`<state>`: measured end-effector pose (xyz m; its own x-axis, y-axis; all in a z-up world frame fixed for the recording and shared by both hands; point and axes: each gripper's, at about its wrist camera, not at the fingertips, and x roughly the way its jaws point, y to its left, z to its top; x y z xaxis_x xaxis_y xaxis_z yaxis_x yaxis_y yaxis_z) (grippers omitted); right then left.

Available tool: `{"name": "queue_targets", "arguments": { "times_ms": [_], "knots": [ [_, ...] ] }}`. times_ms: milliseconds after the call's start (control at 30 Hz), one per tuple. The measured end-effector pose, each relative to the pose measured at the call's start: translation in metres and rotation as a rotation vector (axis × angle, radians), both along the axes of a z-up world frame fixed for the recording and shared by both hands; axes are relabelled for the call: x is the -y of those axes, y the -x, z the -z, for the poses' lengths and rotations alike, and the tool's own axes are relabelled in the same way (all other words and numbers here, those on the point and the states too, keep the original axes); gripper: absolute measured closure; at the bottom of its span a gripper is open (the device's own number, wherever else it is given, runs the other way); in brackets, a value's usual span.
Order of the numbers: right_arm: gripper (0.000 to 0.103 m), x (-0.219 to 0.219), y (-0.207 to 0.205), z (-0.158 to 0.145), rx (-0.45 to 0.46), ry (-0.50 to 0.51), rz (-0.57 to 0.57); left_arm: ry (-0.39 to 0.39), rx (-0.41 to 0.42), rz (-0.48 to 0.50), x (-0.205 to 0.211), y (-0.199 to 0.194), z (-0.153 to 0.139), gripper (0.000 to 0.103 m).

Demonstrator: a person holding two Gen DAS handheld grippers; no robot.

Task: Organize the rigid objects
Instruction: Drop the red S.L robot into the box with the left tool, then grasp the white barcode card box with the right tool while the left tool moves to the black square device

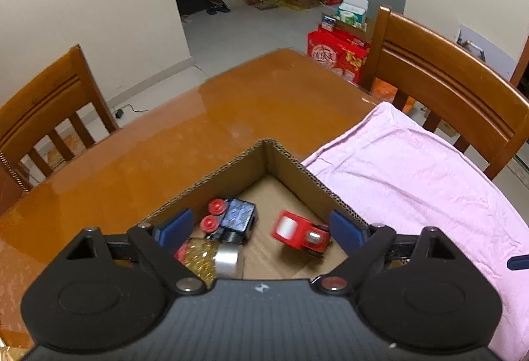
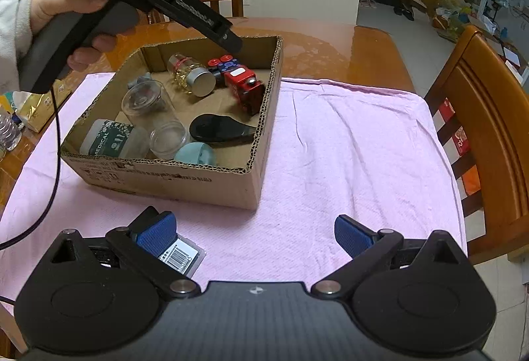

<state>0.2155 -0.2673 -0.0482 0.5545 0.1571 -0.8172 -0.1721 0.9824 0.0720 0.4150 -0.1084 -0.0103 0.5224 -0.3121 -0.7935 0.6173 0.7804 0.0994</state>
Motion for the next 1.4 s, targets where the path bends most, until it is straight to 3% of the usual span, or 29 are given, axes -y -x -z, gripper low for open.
{"name": "queue_targets", "arguments": {
  "times_ms": [267,600,967,1133,1400],
  "knots": [
    [0.0,-0.009,0.007,0.008,-0.007,0.022,-0.031,-0.008,0.068,-0.07,-0.033,0.032,-0.021,0.009],
    [0.0,-0.018,0.013,0.045,-0.056,0.021,-0.057,0.041,0.138,-0.205,-0.08,0.104,-0.041,0.002],
    [0.0,-0.028,0.0,0.08,-0.102,-0.002,-0.037,0.039,0.128,-0.46,-0.112,0.181,0.01,0.002],
    [0.0,-0.039,-0.01,0.087,-0.103,0.014,-0.037,0.033,0.073,-0.514,-0.119,0.194,0.034,0.002],
    [0.0,-0.056,-0.014,0.081,-0.102,0.026,-0.034,0.049,0.05,-0.533,-0.135,0.202,0.044,0.002]
  ]
}}
